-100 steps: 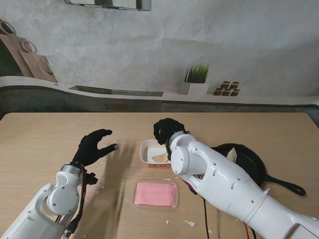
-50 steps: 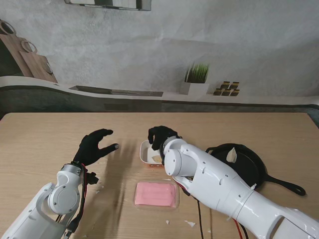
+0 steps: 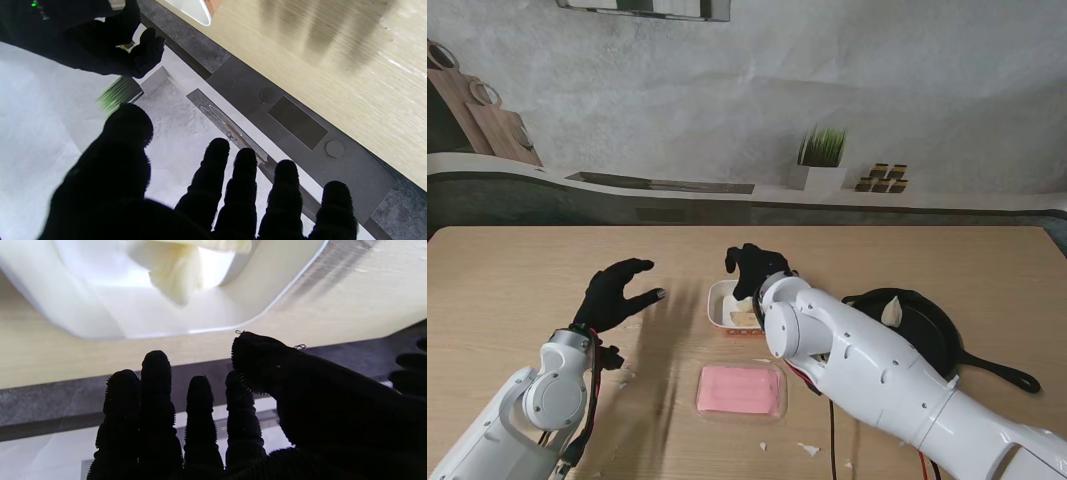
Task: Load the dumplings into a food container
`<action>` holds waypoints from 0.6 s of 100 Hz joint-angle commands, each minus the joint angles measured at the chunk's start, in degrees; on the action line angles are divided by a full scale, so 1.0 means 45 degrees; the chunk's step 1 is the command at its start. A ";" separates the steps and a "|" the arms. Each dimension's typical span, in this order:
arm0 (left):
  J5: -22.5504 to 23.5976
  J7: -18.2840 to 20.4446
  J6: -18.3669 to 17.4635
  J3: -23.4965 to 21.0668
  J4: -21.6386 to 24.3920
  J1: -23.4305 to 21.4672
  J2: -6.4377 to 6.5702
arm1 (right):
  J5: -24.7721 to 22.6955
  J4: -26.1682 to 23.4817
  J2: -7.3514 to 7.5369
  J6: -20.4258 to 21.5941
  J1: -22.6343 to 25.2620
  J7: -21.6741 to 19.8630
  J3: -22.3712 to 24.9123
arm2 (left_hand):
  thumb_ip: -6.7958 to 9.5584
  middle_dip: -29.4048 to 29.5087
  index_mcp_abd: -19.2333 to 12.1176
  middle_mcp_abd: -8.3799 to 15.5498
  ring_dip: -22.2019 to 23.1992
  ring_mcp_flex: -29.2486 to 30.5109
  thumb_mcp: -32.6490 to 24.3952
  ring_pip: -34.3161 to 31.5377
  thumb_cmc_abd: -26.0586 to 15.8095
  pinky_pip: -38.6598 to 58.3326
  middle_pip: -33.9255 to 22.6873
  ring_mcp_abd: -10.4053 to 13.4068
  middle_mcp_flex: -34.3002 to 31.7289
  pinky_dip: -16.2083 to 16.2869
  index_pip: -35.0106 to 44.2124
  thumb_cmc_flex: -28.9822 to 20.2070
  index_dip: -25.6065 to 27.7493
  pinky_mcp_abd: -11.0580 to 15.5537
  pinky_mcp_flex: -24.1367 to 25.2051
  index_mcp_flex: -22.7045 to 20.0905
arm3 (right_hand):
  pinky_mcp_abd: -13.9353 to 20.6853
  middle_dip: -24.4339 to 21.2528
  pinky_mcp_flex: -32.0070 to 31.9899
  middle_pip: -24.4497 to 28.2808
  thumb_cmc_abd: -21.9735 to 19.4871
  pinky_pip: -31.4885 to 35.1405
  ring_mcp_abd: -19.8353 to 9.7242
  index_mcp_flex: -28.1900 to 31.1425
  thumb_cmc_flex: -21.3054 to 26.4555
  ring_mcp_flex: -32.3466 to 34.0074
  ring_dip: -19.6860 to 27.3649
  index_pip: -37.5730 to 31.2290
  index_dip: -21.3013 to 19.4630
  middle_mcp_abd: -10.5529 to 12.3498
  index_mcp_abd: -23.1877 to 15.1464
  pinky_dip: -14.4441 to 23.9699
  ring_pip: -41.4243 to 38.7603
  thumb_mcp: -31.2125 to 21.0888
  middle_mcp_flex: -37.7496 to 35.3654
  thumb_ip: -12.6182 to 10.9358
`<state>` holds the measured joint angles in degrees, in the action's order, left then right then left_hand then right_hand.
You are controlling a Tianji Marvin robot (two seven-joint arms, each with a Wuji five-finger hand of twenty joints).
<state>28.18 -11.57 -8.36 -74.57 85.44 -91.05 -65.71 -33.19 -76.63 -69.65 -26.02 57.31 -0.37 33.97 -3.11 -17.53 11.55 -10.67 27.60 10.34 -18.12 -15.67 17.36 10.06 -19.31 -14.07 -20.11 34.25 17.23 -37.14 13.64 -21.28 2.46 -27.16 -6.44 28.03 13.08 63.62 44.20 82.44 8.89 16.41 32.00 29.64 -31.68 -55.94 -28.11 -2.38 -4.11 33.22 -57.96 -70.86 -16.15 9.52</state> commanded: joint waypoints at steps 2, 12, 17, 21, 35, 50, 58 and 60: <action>0.0013 0.0199 0.0047 -0.0022 0.0057 -0.0029 -0.0037 | 0.0096 -0.0491 0.0215 0.0207 0.0237 -0.0252 0.0284 | 0.0359 -0.0003 -0.0356 -0.0131 0.0155 0.0029 0.0048 0.0038 -0.0009 -0.0400 0.0019 -0.0008 -0.0033 -0.0062 0.0061 -0.0010 0.0175 0.0139 0.0123 -0.0061 | 0.0527 -0.0094 -0.0382 -0.0305 -0.0337 -0.0149 0.0047 -0.0457 -0.0370 -0.0518 -0.0107 0.0109 0.0195 0.0363 -0.0259 0.0297 0.0128 0.0012 0.0655 -0.0387; 0.0056 0.0194 0.0023 -0.0043 0.0059 -0.0039 -0.0031 | -0.0564 -0.1363 0.0615 0.0341 0.0813 -0.0640 0.0928 | 0.0363 -0.0006 -0.0359 -0.0136 0.0158 0.0050 0.0055 0.0051 0.0001 -0.0398 0.0021 -0.0020 -0.0044 -0.0052 0.0071 -0.0034 0.0183 0.0116 0.0126 -0.0097 | 0.0655 -0.0129 -0.0712 -0.0276 -0.0478 -0.0388 -0.0004 -0.0505 -0.0650 -0.0957 -0.0086 0.0173 0.0275 0.0348 -0.0076 0.0340 0.0330 0.0296 0.0732 -0.0363; 0.0076 0.0195 0.0012 -0.0054 0.0061 -0.0045 -0.0027 | -0.1009 -0.1843 0.0828 0.0491 0.1256 -0.0800 0.1412 | 0.0364 -0.0008 -0.0344 -0.0120 0.0161 0.0053 0.0062 0.0056 -0.0013 -0.0398 0.0022 -0.0033 -0.0047 -0.0048 0.0067 -0.0031 0.0184 0.0114 0.0127 -0.0098 | 0.0650 -0.0156 -0.0758 -0.0295 -0.0449 -0.0484 0.0021 -0.0486 -0.0671 -0.0995 -0.0066 0.0211 0.0318 0.0276 0.0026 0.0351 0.0405 0.0392 0.0727 -0.0362; 0.0087 0.0200 -0.0002 -0.0058 0.0057 -0.0046 -0.0024 | -0.1479 -0.2283 0.1037 0.0605 0.1642 -0.1054 0.1857 | 0.0361 -0.0010 -0.0367 -0.0124 0.0163 0.0062 0.0081 0.0058 -0.0026 -0.0399 0.0021 -0.0026 -0.0050 -0.0045 0.0064 -0.0009 0.0184 0.0114 0.0128 -0.0105 | 0.0623 -0.0188 -0.0771 -0.0326 -0.0489 -0.0566 0.0048 -0.0467 -0.0774 -0.0995 -0.0051 0.0264 0.0373 0.0212 0.0171 0.0366 0.0462 0.0509 0.0690 -0.0352; 0.0100 0.0228 -0.0025 -0.0060 0.0058 -0.0052 -0.0015 | -0.3289 -0.3789 0.1613 0.1069 0.3466 -0.1808 0.3998 | 0.0368 -0.0016 -0.0380 -0.0121 0.0172 0.0062 0.0094 0.0074 -0.0012 -0.0405 0.0024 -0.0023 -0.0061 -0.0038 0.0055 -0.0047 0.0190 0.0121 0.0137 -0.0132 | 0.0434 -0.0243 -0.0804 -0.0371 -0.0285 -0.1004 0.0214 -0.0455 -0.0990 -0.0960 0.0076 0.0422 0.0626 0.0098 0.0835 0.0324 0.0789 0.0918 0.0554 -0.0315; 0.0114 0.0219 -0.0078 -0.0063 0.0051 -0.0042 -0.0014 | -0.5261 -0.4923 0.1978 0.1748 0.5421 -0.2627 0.6408 | 0.0369 -0.0019 -0.0373 -0.0135 0.0175 0.0064 0.0115 0.0088 -0.0017 -0.0408 0.0030 -0.0034 -0.0065 -0.0032 0.0054 -0.0043 0.0197 0.0114 0.0137 -0.0163 | 0.0282 -0.0259 -0.0879 -0.0398 -0.0158 -0.1203 0.0363 -0.0516 -0.1117 -0.0975 0.0158 0.0493 0.0750 0.0111 0.0936 0.0301 0.0969 0.1144 0.0514 -0.0277; 0.0135 0.0238 -0.0088 -0.0040 0.0042 -0.0009 -0.0007 | -0.5999 -0.5119 0.2067 0.2181 0.6166 -0.2835 0.7442 | 0.0369 -0.0019 -0.0376 -0.0134 0.0179 0.0069 0.0125 0.0090 -0.0013 -0.0408 0.0030 -0.0046 -0.0082 -0.0028 0.0051 -0.0046 0.0200 0.0109 0.0132 -0.0178 | 0.0157 -0.0261 -0.0852 -0.0406 -0.0032 -0.1443 0.0396 -0.0461 -0.0990 -0.0895 0.0223 0.0525 0.0833 0.0110 0.0968 0.0232 0.1095 0.1097 0.0511 -0.0294; 0.0137 0.0246 -0.0091 -0.0032 0.0036 0.0002 -0.0005 | -0.6144 -0.5134 0.2091 0.2326 0.6329 -0.2909 0.7714 | 0.0370 -0.0018 -0.0381 -0.0132 0.0179 0.0067 0.0127 0.0092 -0.0009 -0.0409 0.0035 -0.0038 -0.0072 -0.0028 0.0050 -0.0047 0.0201 0.0108 0.0133 -0.0178 | 0.0099 -0.0260 -0.0855 -0.0406 -0.0010 -0.1562 0.0426 -0.0442 -0.0947 -0.0858 0.0262 0.0539 0.0862 0.0110 0.0930 0.0191 0.1172 0.1072 0.0511 -0.0299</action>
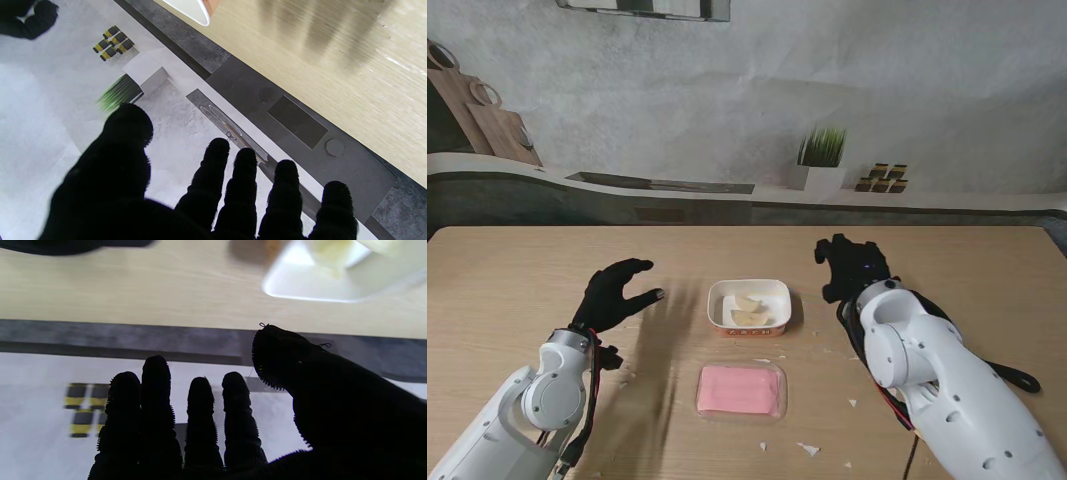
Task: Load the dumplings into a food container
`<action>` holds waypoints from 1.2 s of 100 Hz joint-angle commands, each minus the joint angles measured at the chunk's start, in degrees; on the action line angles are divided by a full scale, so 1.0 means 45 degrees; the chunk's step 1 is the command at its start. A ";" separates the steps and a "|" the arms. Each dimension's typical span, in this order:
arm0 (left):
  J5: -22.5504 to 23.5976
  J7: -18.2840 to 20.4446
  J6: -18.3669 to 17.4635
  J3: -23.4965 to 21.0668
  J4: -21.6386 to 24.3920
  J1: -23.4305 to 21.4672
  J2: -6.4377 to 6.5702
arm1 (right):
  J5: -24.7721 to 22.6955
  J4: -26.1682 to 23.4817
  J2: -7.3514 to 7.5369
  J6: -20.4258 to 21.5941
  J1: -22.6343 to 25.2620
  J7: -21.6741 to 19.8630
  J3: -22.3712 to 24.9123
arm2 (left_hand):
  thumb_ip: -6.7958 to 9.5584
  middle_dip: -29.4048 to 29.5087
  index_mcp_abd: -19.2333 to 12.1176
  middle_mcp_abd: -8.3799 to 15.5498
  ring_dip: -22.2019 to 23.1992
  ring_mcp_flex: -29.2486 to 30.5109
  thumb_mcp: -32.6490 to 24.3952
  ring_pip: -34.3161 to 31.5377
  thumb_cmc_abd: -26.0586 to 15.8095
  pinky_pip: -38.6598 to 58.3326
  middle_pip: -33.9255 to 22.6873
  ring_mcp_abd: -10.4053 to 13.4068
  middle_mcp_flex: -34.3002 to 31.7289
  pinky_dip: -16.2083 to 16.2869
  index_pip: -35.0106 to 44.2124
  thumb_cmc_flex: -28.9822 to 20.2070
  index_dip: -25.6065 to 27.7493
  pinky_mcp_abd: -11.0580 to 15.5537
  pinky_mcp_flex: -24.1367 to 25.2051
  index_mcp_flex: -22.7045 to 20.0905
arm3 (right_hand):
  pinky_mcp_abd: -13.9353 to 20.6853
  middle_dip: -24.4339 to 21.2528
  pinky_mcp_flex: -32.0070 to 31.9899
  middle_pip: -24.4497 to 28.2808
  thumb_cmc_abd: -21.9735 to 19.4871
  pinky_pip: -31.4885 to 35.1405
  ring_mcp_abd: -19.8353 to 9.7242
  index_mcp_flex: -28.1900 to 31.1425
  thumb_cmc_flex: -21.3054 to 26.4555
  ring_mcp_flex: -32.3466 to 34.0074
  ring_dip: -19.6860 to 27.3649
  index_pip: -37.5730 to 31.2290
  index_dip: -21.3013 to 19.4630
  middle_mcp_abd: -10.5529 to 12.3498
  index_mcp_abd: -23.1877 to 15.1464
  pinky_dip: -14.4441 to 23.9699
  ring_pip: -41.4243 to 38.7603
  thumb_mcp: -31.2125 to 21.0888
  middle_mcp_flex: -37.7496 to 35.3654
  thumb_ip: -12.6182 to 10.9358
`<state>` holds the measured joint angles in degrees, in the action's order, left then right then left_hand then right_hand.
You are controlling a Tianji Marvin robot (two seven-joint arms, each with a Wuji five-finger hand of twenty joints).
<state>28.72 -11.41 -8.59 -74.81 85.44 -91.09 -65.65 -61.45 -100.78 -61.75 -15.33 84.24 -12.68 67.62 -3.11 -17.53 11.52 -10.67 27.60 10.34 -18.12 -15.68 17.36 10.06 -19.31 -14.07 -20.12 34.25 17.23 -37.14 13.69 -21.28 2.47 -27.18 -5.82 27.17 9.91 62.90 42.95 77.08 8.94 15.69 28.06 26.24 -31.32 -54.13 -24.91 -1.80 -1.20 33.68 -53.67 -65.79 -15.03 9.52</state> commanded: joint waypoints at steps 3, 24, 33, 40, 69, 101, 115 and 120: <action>0.0024 0.0225 -0.0043 0.0032 0.0026 0.0030 -0.0016 | -0.0066 0.0222 0.0375 0.0218 0.0569 -0.0314 0.0616 | 0.0371 -0.0018 -0.0363 -0.0123 0.0180 0.0065 0.0128 0.0096 -0.0021 -0.0409 0.0037 -0.0033 -0.0066 -0.0027 0.0043 -0.0049 0.0190 0.0108 0.0129 -0.0172 | -0.0102 -0.0119 -0.0150 -0.0363 0.0243 -0.0602 0.0435 -0.0229 -0.0020 -0.0074 0.0283 0.0211 0.0230 -0.0005 0.0118 0.0006 0.0425 -0.0091 0.0224 -0.0307; 0.0070 0.0320 -0.0015 0.0165 -0.0078 0.0179 0.0005 | -0.1374 0.1027 0.0617 0.3125 0.1494 -0.0143 0.2559 | 0.0372 -0.0018 -0.0390 -0.0109 0.0181 0.0067 0.0147 0.0104 -0.0017 -0.0408 0.0045 -0.0008 -0.0056 -0.0022 0.0043 -0.0035 0.0200 0.0097 0.0116 -0.0186 | 0.0242 -0.0357 -0.0144 -0.1051 0.0235 -0.1245 -0.0487 -0.0298 0.0233 -0.0324 0.0645 0.0322 0.0274 0.0388 -0.0647 -0.0237 0.1248 -0.0386 0.0155 -0.0365; 0.0077 0.0358 0.0002 0.0251 -0.0174 0.0273 0.0012 | -0.1748 0.1569 0.0739 0.4515 0.1594 0.0111 0.3052 | 0.0373 -0.0022 -0.0397 -0.0117 0.0183 0.0075 0.0151 0.0104 -0.0009 -0.0413 0.0037 -0.0019 -0.0069 -0.0022 0.0041 -0.0040 0.0204 0.0099 0.0120 -0.0183 | 0.0434 -0.0414 0.0293 -0.1241 0.0333 -0.1386 -0.0848 -0.0207 0.0423 -0.0120 0.0766 0.0360 0.0216 0.0906 -0.1371 -0.0330 0.1512 -0.0665 -0.0069 -0.0398; 0.0083 0.0379 0.0008 0.0302 -0.0238 0.0326 0.0016 | -0.2367 0.2245 0.0913 0.6195 0.1462 0.0565 0.3389 | 0.0377 -0.0021 -0.0433 -0.0128 0.0185 0.0073 0.0142 0.0103 -0.0009 -0.0412 0.0043 -0.0032 -0.0062 -0.0022 0.0052 -0.0059 0.0211 0.0106 0.0115 -0.0210 | 0.0566 -0.0427 0.0686 -0.1345 0.0485 -0.1393 -0.1225 0.0056 0.0739 0.0034 0.0823 0.0368 0.0156 0.1409 -0.1862 -0.0376 0.1652 -0.1024 -0.0243 -0.0425; 0.0173 0.0475 0.0161 0.0588 -0.0402 0.0494 0.0039 | -0.4214 0.4060 0.1447 0.8909 0.0787 0.2385 0.3544 | 0.0374 -0.0028 -0.0483 -0.0048 0.0190 0.0075 0.0138 0.0106 0.0014 -0.0422 0.0035 -0.0042 -0.0003 -0.0024 0.0047 -0.0041 0.0225 0.0101 0.0119 -0.0187 | 0.0899 -0.0448 0.0512 -0.1703 0.1020 -0.1990 -0.2337 0.0208 0.0935 -0.0410 0.1196 0.0567 0.0007 0.2488 -0.2830 -0.0699 0.2602 -0.1986 -0.0694 -0.0354; 0.0260 0.0546 0.0260 0.0804 -0.0556 0.0619 0.0060 | -0.4542 0.6048 0.1729 0.8882 -0.0380 0.3637 0.2267 | 0.0376 -0.0031 -0.0495 -0.0020 0.0195 0.0071 0.0099 0.0104 0.0029 -0.0431 0.0020 -0.0032 0.0022 -0.0028 0.0076 -0.0044 0.0243 0.0109 0.0132 -0.0169 | 0.1287 -0.0467 0.0537 -0.1844 0.1486 -0.2063 -0.2574 -0.0330 0.0693 -0.0800 0.1213 0.0745 0.0035 0.2804 -0.3455 -0.0682 0.2716 -0.2040 -0.0208 -0.0237; 0.0278 0.0552 0.0280 0.0789 -0.0534 0.0598 0.0063 | -0.4553 0.6546 0.1797 0.8699 -0.0811 0.3607 0.1718 | 0.0374 -0.0030 -0.0495 -0.0013 0.0198 0.0066 0.0086 0.0101 0.0032 -0.0430 0.0019 -0.0030 0.0030 -0.0026 0.0080 -0.0040 0.0245 0.0114 0.0134 -0.0166 | 0.1440 -0.0464 0.0620 -0.1816 0.1592 -0.1973 -0.2630 -0.0432 0.0523 -0.0828 0.1172 0.0733 0.0031 0.2816 -0.3463 -0.0630 0.2632 -0.1957 -0.0126 -0.0174; 0.0276 0.0547 0.0297 0.0781 -0.0509 0.0581 0.0061 | -0.4553 0.6687 0.1816 0.8584 -0.0941 0.3529 0.1549 | 0.0375 -0.0031 -0.0481 -0.0031 0.0198 0.0072 0.0077 0.0099 0.0052 -0.0432 0.0014 -0.0032 0.0026 -0.0027 0.0084 -0.0055 0.0247 0.0113 0.0139 -0.0176 | 0.1464 -0.0461 0.0628 -0.1798 0.1620 -0.1954 -0.2627 -0.0435 0.0448 -0.0822 0.1160 0.0716 0.0024 0.2808 -0.3446 -0.0619 0.2606 -0.1885 -0.0129 -0.0147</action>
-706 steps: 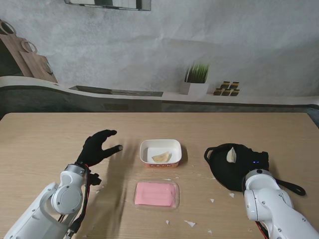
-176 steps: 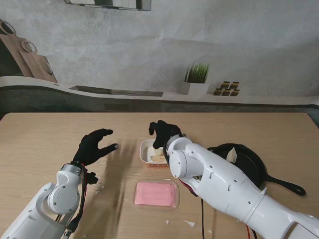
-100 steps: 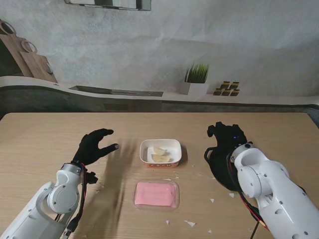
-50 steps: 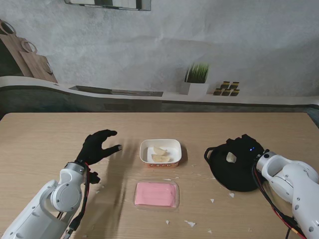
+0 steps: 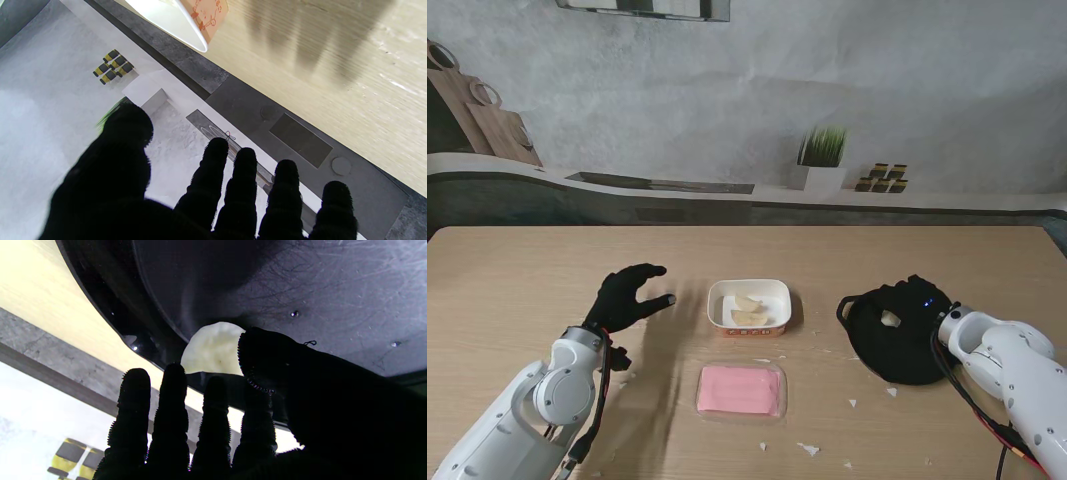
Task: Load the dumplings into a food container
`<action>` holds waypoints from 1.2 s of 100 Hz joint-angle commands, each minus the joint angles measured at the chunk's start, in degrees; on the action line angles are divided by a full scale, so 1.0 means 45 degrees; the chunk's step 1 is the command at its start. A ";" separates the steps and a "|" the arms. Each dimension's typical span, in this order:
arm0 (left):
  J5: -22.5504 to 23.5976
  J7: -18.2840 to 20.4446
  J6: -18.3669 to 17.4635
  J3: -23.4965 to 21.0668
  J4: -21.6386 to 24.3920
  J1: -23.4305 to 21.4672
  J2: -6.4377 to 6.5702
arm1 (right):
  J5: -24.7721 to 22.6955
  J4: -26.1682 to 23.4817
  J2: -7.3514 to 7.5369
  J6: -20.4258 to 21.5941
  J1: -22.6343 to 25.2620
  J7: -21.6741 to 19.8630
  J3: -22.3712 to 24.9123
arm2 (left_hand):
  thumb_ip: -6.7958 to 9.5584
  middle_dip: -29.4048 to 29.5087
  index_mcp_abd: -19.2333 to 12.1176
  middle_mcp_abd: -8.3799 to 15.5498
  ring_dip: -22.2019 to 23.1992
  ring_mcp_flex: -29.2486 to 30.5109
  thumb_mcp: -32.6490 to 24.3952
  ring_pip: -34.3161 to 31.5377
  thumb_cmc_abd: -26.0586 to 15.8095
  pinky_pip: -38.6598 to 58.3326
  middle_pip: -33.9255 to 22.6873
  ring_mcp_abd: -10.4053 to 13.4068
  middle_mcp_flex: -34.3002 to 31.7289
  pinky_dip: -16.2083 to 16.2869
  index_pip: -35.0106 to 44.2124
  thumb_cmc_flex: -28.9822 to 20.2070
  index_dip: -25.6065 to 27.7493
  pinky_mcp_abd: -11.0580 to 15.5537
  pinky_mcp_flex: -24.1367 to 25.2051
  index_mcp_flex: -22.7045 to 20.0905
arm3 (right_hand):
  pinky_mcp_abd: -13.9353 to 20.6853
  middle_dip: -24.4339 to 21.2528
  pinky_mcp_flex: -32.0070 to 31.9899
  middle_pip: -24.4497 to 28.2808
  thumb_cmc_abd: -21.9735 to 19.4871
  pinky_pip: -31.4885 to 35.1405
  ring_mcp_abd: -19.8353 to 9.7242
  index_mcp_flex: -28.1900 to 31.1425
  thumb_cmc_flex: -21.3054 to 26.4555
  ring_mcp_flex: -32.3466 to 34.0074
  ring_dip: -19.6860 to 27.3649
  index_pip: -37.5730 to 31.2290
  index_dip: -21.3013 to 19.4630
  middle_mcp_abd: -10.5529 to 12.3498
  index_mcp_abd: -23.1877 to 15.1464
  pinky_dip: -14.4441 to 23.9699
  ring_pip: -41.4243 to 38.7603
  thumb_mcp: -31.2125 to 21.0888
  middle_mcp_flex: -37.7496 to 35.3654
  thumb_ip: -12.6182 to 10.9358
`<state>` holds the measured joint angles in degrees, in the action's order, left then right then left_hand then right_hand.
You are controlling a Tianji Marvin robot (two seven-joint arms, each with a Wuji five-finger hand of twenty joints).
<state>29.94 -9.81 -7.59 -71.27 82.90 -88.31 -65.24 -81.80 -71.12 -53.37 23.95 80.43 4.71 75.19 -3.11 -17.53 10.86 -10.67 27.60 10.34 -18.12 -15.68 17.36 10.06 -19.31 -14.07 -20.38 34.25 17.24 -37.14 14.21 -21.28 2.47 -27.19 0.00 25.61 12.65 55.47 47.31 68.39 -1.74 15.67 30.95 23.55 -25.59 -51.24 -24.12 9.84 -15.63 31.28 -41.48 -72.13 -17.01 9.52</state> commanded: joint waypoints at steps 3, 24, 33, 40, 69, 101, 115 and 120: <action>0.0010 0.0187 0.0081 -0.0011 0.0069 -0.0048 -0.0029 | -0.0043 0.0174 -0.0033 -0.0209 -0.0164 -0.0382 -0.0226 | 0.0373 -0.0030 -0.0342 -0.0032 0.0197 0.0062 0.0079 0.0104 0.0044 -0.0434 0.0015 -0.0033 0.0085 -0.0027 0.0082 -0.0039 0.0129 0.0110 0.0145 -0.0167 | 0.0182 -0.0115 0.0017 -0.0146 0.0675 -0.0016 -0.0212 -0.0431 -0.0288 -0.0223 -0.0122 0.0067 -0.0152 0.0187 -0.0228 -0.0082 -0.0122 -0.0408 0.0326 -0.0123; 0.0023 0.0164 0.0082 -0.0050 0.0094 -0.0072 -0.0031 | 0.0174 0.0702 -0.0007 -0.0572 -0.0592 -0.0618 -0.0886 | 0.0370 -0.0027 -0.0322 -0.0039 0.0196 0.0070 0.0074 0.0107 0.0024 -0.0432 0.0016 -0.0027 0.0074 -0.0024 0.0083 -0.0028 0.0129 0.0110 0.0145 -0.0181 | 0.0163 -0.0098 0.0103 -0.0062 0.0781 0.0091 0.0001 -0.0457 -0.0962 -0.0027 -0.0275 0.0059 -0.0142 -0.0003 -0.0116 -0.0042 -0.0467 0.0114 0.0286 0.0054; 0.0026 0.0161 0.0093 -0.0061 0.0106 -0.0079 -0.0032 | 0.0265 0.0859 0.0000 -0.0652 -0.0707 -0.0724 -0.1087 | 0.0370 -0.0028 -0.0358 -0.0034 0.0198 0.0076 0.0071 0.0105 0.0040 -0.0434 0.0016 -0.0025 0.0079 -0.0023 0.0083 -0.0039 0.0129 0.0098 0.0152 -0.0183 | 0.0094 -0.0092 0.0201 -0.0033 0.0729 0.0183 0.0137 -0.0434 -0.1259 0.0177 -0.0368 0.0051 -0.0134 -0.0111 -0.0101 -0.0018 -0.0684 0.0313 0.0234 0.0115; 0.0028 0.0166 0.0103 -0.0060 0.0113 -0.0083 -0.0030 | 0.0353 0.0940 -0.0003 -0.0721 -0.0752 -0.0790 -0.1195 | 0.0366 -0.0025 -0.0349 -0.0021 0.0197 0.0080 0.0082 0.0108 0.0018 -0.0436 0.0022 -0.0008 0.0089 -0.0023 0.0082 -0.0019 0.0129 0.0115 0.0159 -0.0182 | 0.0033 -0.0074 0.0263 0.0026 0.0695 0.0256 0.0212 -0.0347 -0.1445 0.0322 -0.0427 0.0010 -0.0139 -0.0260 0.0009 -0.0003 -0.0823 0.0451 0.0100 0.0152; 0.0014 0.0224 0.0105 -0.0039 0.0105 -0.0064 -0.0021 | 0.0375 0.1152 0.0050 -0.0680 -0.0989 -0.0986 -0.1627 | 0.0367 -0.0027 -0.0362 -0.0006 0.0200 0.0087 0.0087 0.0111 0.0015 -0.0441 0.0018 -0.0021 0.0078 -0.0023 0.0081 -0.0007 0.0131 0.0116 0.0172 -0.0197 | -0.0486 0.0157 0.0770 0.0525 0.0645 0.0950 0.0517 0.0800 -0.1628 0.1466 -0.0678 -0.0363 -0.0247 -0.0467 -0.0071 0.0150 -0.1469 0.0466 -0.1601 0.0167; 0.0001 0.0217 0.0058 -0.0048 0.0068 -0.0043 -0.0022 | 0.0361 0.1315 0.0077 -0.0737 -0.1126 -0.0690 -0.2049 | 0.0365 -0.0028 -0.0338 -0.0014 0.0208 0.0109 0.0088 0.0101 0.0017 -0.0439 0.0012 -0.0015 0.0061 -0.0022 0.0094 -0.0016 0.0139 0.0112 0.0168 -0.0216 | -0.1037 0.0431 0.1694 0.0886 0.0598 0.1997 0.0707 0.3117 -0.0911 0.3762 -0.1071 -0.0906 -0.0810 -0.0663 -0.0139 0.0347 -0.2708 -0.0271 -0.4322 0.0000; 0.0019 0.0180 0.0039 -0.0065 0.0058 -0.0040 -0.0028 | 0.0424 0.1390 0.0089 -0.0735 -0.1215 -0.0862 -0.2201 | 0.0365 -0.0029 -0.0349 -0.0013 0.0216 0.0155 0.0086 0.0080 0.0020 -0.0444 0.0007 -0.0045 0.0044 -0.0023 0.0100 -0.0013 0.0142 0.0108 0.0177 -0.0209 | -0.1103 0.0495 0.2339 0.1243 0.0659 0.2364 0.0572 0.3557 -0.0565 0.4722 -0.1199 -0.1326 -0.1185 -0.0664 -0.0124 0.0330 -0.3346 -0.0486 -0.4949 0.0357; 0.0019 0.0168 0.0047 -0.0066 0.0062 -0.0041 -0.0030 | 0.0457 0.1429 0.0089 -0.0723 -0.1244 -0.0839 -0.2234 | 0.0365 -0.0028 -0.0376 -0.0023 0.0217 0.0157 0.0082 0.0078 0.0014 -0.0446 0.0010 -0.0042 0.0050 -0.0023 0.0116 -0.0014 0.0146 0.0112 0.0185 -0.0251 | -0.1182 0.0034 0.2592 0.1466 0.0887 0.2545 0.0581 0.3892 -0.0227 0.5106 -0.1119 -0.1707 -0.0684 -0.0742 -0.0351 0.0243 -0.3557 -0.0561 -0.5339 0.1316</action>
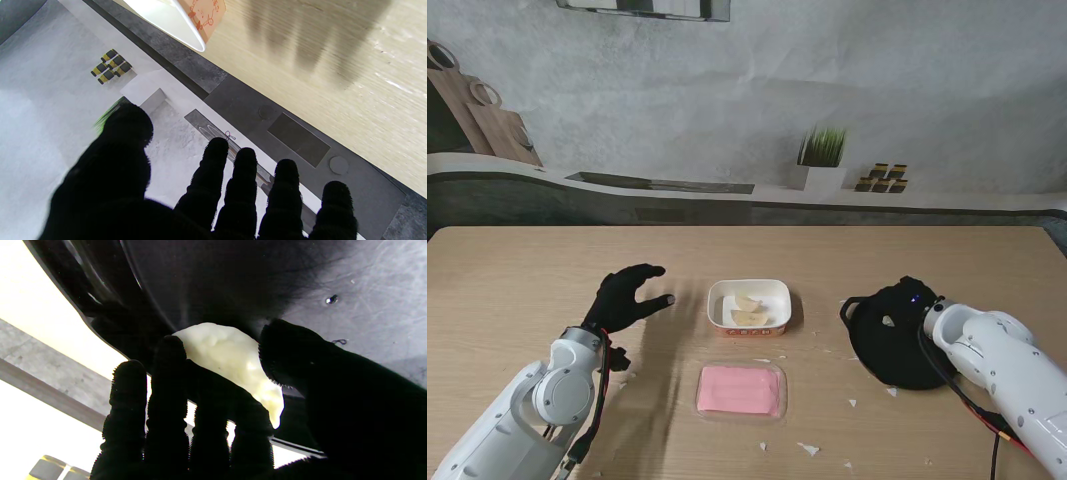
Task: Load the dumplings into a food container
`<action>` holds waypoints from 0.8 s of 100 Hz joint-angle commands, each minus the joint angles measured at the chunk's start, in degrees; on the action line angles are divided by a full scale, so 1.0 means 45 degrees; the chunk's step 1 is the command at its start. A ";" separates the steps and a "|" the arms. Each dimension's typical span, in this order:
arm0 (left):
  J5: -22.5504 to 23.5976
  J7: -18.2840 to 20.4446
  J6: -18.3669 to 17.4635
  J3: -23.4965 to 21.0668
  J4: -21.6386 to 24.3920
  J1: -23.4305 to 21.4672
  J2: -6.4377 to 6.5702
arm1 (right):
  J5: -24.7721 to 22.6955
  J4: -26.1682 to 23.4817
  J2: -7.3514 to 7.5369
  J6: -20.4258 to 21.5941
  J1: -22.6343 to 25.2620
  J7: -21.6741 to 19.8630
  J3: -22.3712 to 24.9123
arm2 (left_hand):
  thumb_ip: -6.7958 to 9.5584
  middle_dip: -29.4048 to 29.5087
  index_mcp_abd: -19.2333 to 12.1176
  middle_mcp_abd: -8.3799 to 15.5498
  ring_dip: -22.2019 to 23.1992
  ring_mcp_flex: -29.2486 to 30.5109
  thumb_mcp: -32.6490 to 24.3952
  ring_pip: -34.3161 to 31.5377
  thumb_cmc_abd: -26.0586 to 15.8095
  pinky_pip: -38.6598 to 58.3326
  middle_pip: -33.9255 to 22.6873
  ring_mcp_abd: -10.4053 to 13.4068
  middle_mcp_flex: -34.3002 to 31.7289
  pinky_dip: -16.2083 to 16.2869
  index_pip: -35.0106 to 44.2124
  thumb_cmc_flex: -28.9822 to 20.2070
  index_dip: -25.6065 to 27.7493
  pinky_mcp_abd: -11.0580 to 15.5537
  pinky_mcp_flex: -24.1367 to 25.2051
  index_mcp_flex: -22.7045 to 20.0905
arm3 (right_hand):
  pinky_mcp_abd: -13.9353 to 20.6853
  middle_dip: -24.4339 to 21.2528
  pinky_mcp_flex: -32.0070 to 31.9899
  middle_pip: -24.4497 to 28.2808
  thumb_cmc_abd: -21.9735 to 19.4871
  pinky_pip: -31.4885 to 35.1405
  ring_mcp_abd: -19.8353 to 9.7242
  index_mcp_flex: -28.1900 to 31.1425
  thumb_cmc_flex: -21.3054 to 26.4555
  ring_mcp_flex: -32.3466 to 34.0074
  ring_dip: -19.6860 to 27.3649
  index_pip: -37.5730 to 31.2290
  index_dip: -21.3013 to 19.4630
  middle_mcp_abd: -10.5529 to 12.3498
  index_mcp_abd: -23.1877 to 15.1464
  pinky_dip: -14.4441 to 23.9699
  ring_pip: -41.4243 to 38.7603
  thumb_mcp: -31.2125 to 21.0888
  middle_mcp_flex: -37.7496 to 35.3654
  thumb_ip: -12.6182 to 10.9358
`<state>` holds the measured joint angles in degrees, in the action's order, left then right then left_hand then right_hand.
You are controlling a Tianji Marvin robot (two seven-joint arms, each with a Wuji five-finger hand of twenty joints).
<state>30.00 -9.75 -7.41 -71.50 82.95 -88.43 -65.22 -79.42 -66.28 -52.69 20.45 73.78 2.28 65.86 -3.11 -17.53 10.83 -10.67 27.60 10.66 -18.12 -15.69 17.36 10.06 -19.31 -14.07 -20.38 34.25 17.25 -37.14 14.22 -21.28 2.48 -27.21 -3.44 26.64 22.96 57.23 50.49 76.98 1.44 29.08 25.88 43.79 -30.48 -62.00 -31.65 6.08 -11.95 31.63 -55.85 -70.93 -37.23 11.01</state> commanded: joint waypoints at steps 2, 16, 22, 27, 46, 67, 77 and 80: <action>0.0004 0.0151 0.0011 -0.0014 0.0052 -0.0015 -0.0036 | -0.0060 0.0377 -0.0062 0.0068 0.0218 -0.0273 -0.0173 | 0.0366 -0.0027 -0.0367 -0.0037 0.0216 0.0086 0.0077 0.0079 0.0022 -0.0448 0.0012 -0.0043 0.0052 -0.0024 0.0123 -0.0026 0.0149 0.0120 0.0190 -0.0269 | -0.0433 -0.0303 0.0450 0.1106 0.0268 0.0707 -0.0134 0.1040 0.1049 0.0789 -0.0016 0.0524 0.1186 0.0056 -0.1266 0.0159 -0.0426 -0.0841 -0.1038 0.1199; 0.0015 0.0154 -0.0002 -0.0002 0.0040 -0.0001 -0.0033 | 0.0021 0.0602 -0.0049 0.0165 0.0060 0.0159 -0.0320 | 0.0363 -0.0027 -0.0388 -0.0034 0.0223 0.0105 0.0089 0.0065 -0.0013 -0.0449 0.0011 -0.0061 0.0038 -0.0022 0.0146 -0.0015 0.0162 0.0110 0.0198 -0.0309 | -0.0707 -0.0719 0.1440 0.1221 0.0540 0.1216 0.0210 0.2286 0.2087 0.2113 0.0556 -0.0607 0.2127 -0.0148 -0.1944 0.0151 -0.0991 -0.1097 -0.2625 0.1670; 0.0019 0.0153 -0.0010 -0.0001 0.0029 0.0004 -0.0033 | 0.0075 0.0728 -0.0051 0.0201 -0.0015 0.0465 -0.0399 | 0.0363 -0.0026 -0.0410 -0.0020 0.0229 0.0120 0.0096 0.0053 0.0002 -0.0447 0.0012 -0.0041 0.0034 -0.0020 0.0141 -0.0012 0.0162 0.0103 0.0195 -0.0302 | -0.0816 -0.0818 0.1840 0.1308 0.0521 0.1447 0.0418 0.2930 0.2268 0.2618 0.1118 -0.0997 0.2428 -0.0254 -0.2134 0.0147 -0.1499 -0.1293 -0.3269 0.1611; 0.0019 0.0150 -0.0008 -0.0004 0.0033 0.0000 -0.0034 | 0.0144 0.0800 -0.0063 0.0216 -0.0049 0.0668 -0.0433 | 0.0366 -0.0031 -0.0400 -0.0040 0.0233 0.0116 0.0087 0.0048 0.0001 -0.0450 0.0002 -0.0062 0.0012 -0.0020 0.0140 -0.0017 0.0162 0.0114 0.0205 -0.0304 | -0.0874 -0.0844 0.2102 0.1328 0.0541 0.1529 0.0514 0.3376 0.2410 0.2917 0.1227 -0.1086 0.2470 -0.0316 -0.2183 0.0141 -0.1623 -0.1395 -0.3622 0.1566; 0.0081 0.0119 -0.0051 -0.0027 0.0021 0.0000 -0.0028 | 0.0293 0.1026 -0.0087 0.0273 -0.0168 0.1349 -0.0526 | 0.0366 -0.0034 -0.0406 -0.0033 0.0253 0.0146 0.0081 0.0015 0.0000 -0.0451 -0.0003 -0.0056 -0.0039 -0.0018 0.0150 -0.0021 0.0168 0.0116 0.0213 -0.0323 | -0.0939 -0.0862 0.2548 0.1258 0.0748 0.1586 0.0729 0.4503 0.2702 0.3369 0.1569 -0.1189 0.2629 -0.0584 -0.2178 0.0037 -0.1877 -0.1580 -0.4223 0.1520; 0.0160 0.0098 -0.0115 -0.0038 -0.0010 0.0015 -0.0018 | 0.0113 0.0962 -0.0097 0.0466 -0.0080 0.2491 -0.0261 | 0.0365 -0.0038 -0.0410 -0.0043 0.0271 0.0204 0.0084 -0.0027 -0.0005 -0.0457 -0.0010 -0.0057 -0.0061 -0.0019 0.0148 -0.0024 0.0169 0.0114 0.0228 -0.0298 | -0.0836 -0.0834 0.2655 0.1258 0.0882 0.1559 0.0849 0.4973 0.2937 0.3449 0.1698 -0.1203 0.2599 -0.0772 -0.1950 -0.0041 -0.2052 -0.1737 -0.4389 0.1472; 0.0182 0.0081 -0.0159 -0.0042 -0.0035 0.0031 -0.0017 | -0.0029 0.0544 -0.0137 0.0732 0.0228 0.2700 0.0349 | 0.0366 -0.0035 -0.0422 -0.0070 0.0279 0.0226 0.0082 -0.0049 -0.0021 -0.0453 -0.0003 -0.0062 -0.0052 -0.0016 0.0138 -0.0027 0.0165 0.0102 0.0217 -0.0281 | -0.0722 -0.0767 0.2767 0.1272 0.0966 0.1517 0.0878 0.5067 0.3028 0.3503 0.1775 -0.1187 0.2520 -0.0916 -0.1719 -0.0104 -0.2200 -0.1828 -0.4440 0.1466; 0.0187 0.0079 -0.0168 -0.0042 -0.0042 0.0034 -0.0017 | -0.0080 0.0376 -0.0147 0.0856 0.0338 0.2711 0.0570 | 0.0366 -0.0036 -0.0426 -0.0065 0.0283 0.0254 0.0085 -0.0064 -0.0019 -0.0452 -0.0005 -0.0061 -0.0062 -0.0016 0.0144 -0.0023 0.0167 0.0102 0.0217 -0.0295 | -0.0678 -0.0745 0.2835 0.1276 0.0980 0.1508 0.0866 0.5099 0.3075 0.3539 0.1792 -0.1183 0.2501 -0.0982 -0.1667 -0.0122 -0.2242 -0.1869 -0.4451 0.1455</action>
<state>30.78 -9.99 -7.98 -71.62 82.76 -88.32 -65.21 -79.42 -62.51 -53.38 23.43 74.40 15.16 67.89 -3.11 -17.53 10.47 -10.67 27.62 10.76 -18.12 -15.69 17.36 10.05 -19.31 -14.07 -20.67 34.25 17.29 -37.14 14.30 -21.28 2.55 -27.29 -6.53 21.13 34.50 57.73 55.26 81.78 3.69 50.44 34.28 57.28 -23.00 -66.82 -20.07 -0.13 -19.34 31.63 -64.31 -72.85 -52.67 16.57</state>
